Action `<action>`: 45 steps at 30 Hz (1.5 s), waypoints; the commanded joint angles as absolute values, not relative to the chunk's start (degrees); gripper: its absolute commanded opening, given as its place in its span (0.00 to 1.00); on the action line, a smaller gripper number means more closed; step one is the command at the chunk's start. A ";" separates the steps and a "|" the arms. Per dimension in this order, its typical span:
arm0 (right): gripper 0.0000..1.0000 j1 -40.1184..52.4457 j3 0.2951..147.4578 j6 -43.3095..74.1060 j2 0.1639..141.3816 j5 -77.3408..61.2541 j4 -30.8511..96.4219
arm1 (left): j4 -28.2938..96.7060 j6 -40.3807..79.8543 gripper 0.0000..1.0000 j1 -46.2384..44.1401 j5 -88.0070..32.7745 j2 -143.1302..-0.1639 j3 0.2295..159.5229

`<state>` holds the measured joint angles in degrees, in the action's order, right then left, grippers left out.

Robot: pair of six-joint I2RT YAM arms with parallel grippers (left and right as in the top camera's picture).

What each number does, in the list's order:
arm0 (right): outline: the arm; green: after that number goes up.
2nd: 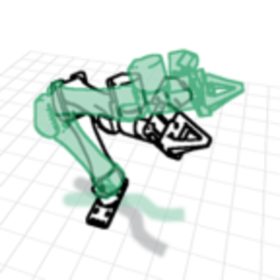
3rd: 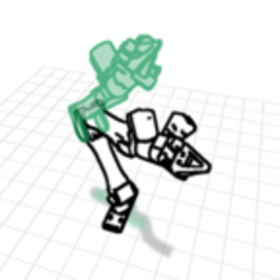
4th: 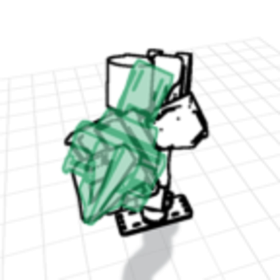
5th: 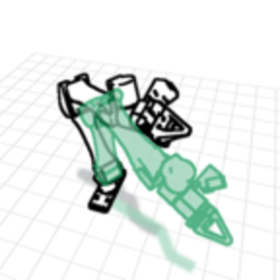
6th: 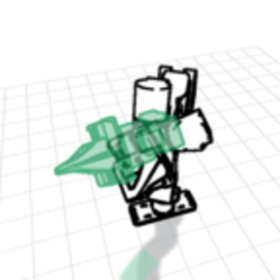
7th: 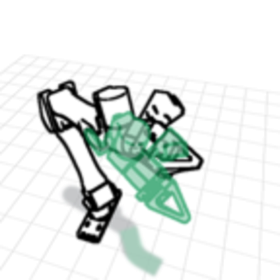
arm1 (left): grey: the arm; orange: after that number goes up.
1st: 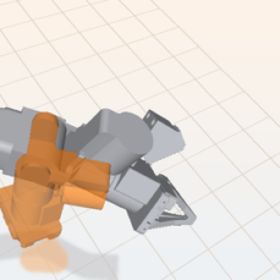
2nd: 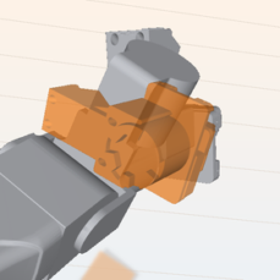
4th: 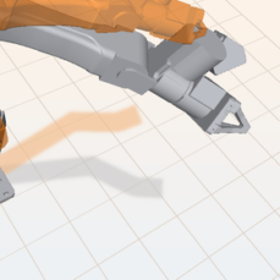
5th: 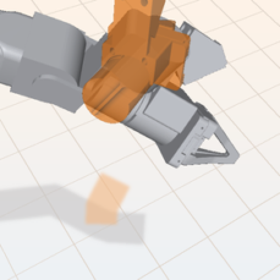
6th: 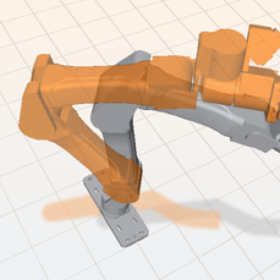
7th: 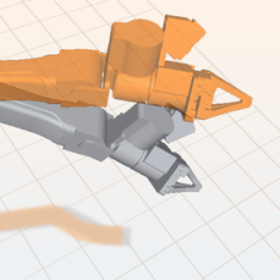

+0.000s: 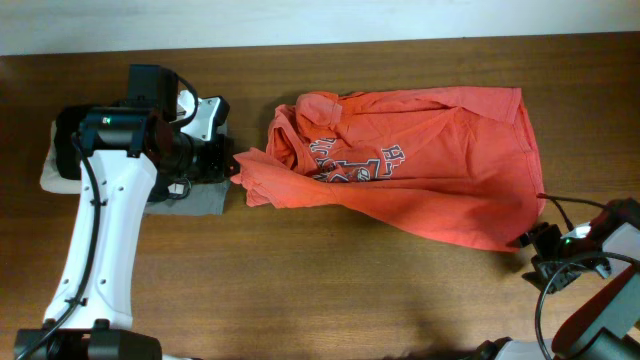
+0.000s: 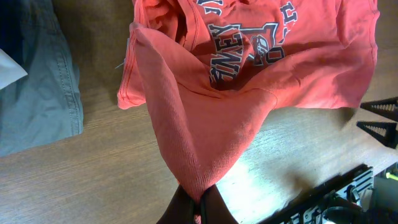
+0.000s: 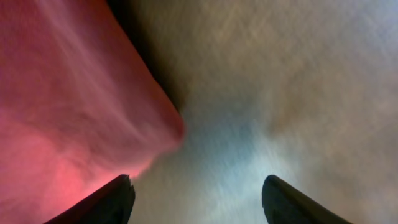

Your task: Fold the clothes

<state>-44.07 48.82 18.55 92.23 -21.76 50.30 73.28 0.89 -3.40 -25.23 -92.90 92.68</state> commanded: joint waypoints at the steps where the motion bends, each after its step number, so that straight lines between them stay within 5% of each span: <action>1: 0.68 -44.16 46.19 20.53 92.42 -26.37 45.41 | 73.10 0.84 0.01 -3.27 -25.10 -93.19 92.68; 5: 0.62 -44.16 45.08 21.52 92.42 -26.55 40.73 | 73.10 0.84 0.00 -3.27 -25.10 -93.19 92.68; 12: 0.24 -43.81 45.10 21.52 92.42 -26.52 36.05 | 73.10 0.84 0.00 -3.36 -25.26 -93.19 92.68; 18: 0.05 -43.16 45.69 21.30 91.57 -28.93 36.97 | 73.10 0.82 0.01 -3.36 -25.26 -93.19 92.68; 28: 0.04 -42.13 73.17 21.26 82.56 -6.11 68.77 | 73.06 0.82 0.01 -3.36 -25.21 -93.19 92.68; 33: 0.05 -37.76 74.78 21.32 83.74 -3.92 68.10 | 72.55 0.82 0.01 -3.36 -25.21 -93.19 92.68; 39: 0.19 -31.79 74.78 21.37 88.99 -1.58 65.84 | 72.73 0.82 0.01 -3.36 -25.23 -93.19 92.68; 45: 0.18 -31.53 74.76 21.80 94.67 -1.61 64.18 | 72.71 0.80 0.01 -3.36 -25.23 -93.19 92.68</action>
